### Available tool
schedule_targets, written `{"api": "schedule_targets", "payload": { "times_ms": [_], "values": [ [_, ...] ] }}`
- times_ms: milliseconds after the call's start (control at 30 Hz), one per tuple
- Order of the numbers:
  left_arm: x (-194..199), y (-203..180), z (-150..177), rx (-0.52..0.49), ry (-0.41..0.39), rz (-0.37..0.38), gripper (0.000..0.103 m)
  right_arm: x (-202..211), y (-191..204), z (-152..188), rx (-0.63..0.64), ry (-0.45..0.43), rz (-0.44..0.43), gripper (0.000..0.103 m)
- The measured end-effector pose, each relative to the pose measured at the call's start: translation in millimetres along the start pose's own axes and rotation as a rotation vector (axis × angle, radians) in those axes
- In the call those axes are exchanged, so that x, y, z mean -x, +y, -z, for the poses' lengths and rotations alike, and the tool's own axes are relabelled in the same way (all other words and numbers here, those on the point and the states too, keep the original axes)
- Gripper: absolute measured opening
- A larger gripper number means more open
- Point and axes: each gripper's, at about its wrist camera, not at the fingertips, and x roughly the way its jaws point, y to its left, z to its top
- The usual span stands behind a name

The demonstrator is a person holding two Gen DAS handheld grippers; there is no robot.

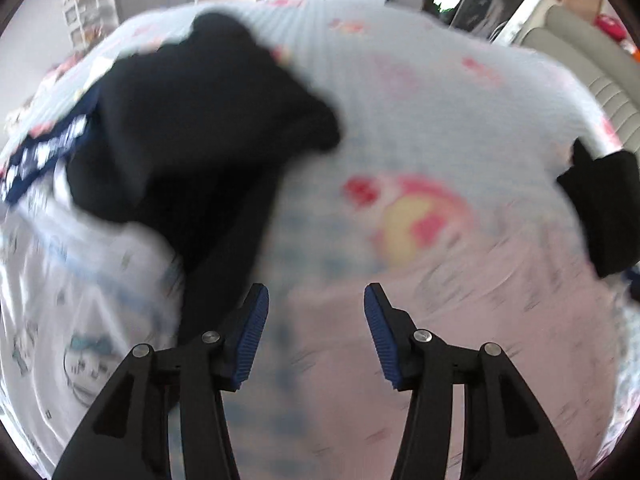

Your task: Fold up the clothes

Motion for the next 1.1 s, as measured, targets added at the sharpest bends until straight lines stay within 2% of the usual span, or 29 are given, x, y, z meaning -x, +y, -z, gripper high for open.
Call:
{"api": "schedule_targets", "payload": {
  "times_ms": [100, 200, 300, 400, 500, 567, 600, 633, 667, 733, 800, 867, 900, 967, 1033, 1067, 1100],
  "values": [
    [-16.0, 5.3, 8.4, 0.013, 0.034, 0.015, 0.052, -22.0, 11.1, -15.6, 0.017, -0.022, 0.000, 0.055],
    [-28.0, 7.4, 7.5, 0.039, 0.018, 0.089, 0.051, -69.0, 20.1, -28.2, 0.075, -0.009, 0.084, 0.055],
    [-32.7, 4.0, 1.2, 0.041, -0.016, 0.164, 0.006, -115.0, 18.2, -34.7, 0.062, 0.049, 0.100, 0.054],
    [-19.7, 3.9, -3.7, 0.022, -0.089, 0.131, 0.006, -145.4, 20.2, -32.8, 0.089, 0.083, 0.166, 0.050],
    [-10.5, 18.0, -4.1, 0.043, -0.130, 0.058, 0.006, -147.2, 18.4, -30.9, 0.081, 0.047, 0.185, 0.050],
    [-24.1, 23.9, -5.9, 0.051, -0.088, 0.037, 0.006, -146.1, 16.7, -30.1, 0.070, 0.014, 0.197, 0.049],
    [-39.1, 21.1, -10.1, 0.050, -0.032, 0.040, 0.010, -147.7, 14.4, -30.1, 0.063, 0.004, 0.218, 0.049],
    [-49.8, 19.4, -10.3, 0.043, 0.009, 0.030, 0.011, -152.5, 12.7, -31.1, 0.063, 0.019, 0.227, 0.052],
    [-49.9, 16.5, -10.5, 0.036, 0.007, 0.008, 0.011, -157.4, 10.9, -32.1, 0.063, 0.035, 0.236, 0.052],
    [-36.1, 10.8, -13.4, 0.038, -0.035, -0.031, 0.017, -155.5, 12.5, -33.0, 0.058, 0.034, 0.248, 0.052],
    [-16.8, 3.5, -15.5, 0.032, -0.112, -0.055, 0.027, -136.0, 19.6, -33.7, 0.058, -0.032, 0.214, 0.049],
    [-1.5, -10.6, -16.9, -0.020, -0.183, -0.075, 0.027, -124.7, 30.7, -33.1, 0.101, -0.067, 0.139, 0.050],
    [1.0, -20.8, -17.9, -0.061, -0.196, -0.068, 0.027, -125.6, 39.6, -33.5, 0.139, -0.046, 0.092, 0.049],
    [-9.3, -44.0, -22.2, -0.143, -0.136, 0.035, 0.027, -140.2, 63.2, -32.1, 0.236, 0.035, 0.043, 0.048],
    [-31.3, -61.4, -22.7, -0.192, -0.034, 0.152, 0.027, -158.5, 78.1, -28.9, 0.306, 0.080, 0.108, 0.047],
    [-44.1, -68.0, -20.9, -0.216, -0.001, 0.159, 0.028, -166.0, 80.3, -28.9, 0.313, 0.080, 0.133, 0.047],
    [-52.8, -69.0, -19.9, -0.223, -0.002, 0.132, 0.028, -171.1, 78.6, -30.3, 0.299, 0.070, 0.141, 0.047]
  ]
}}
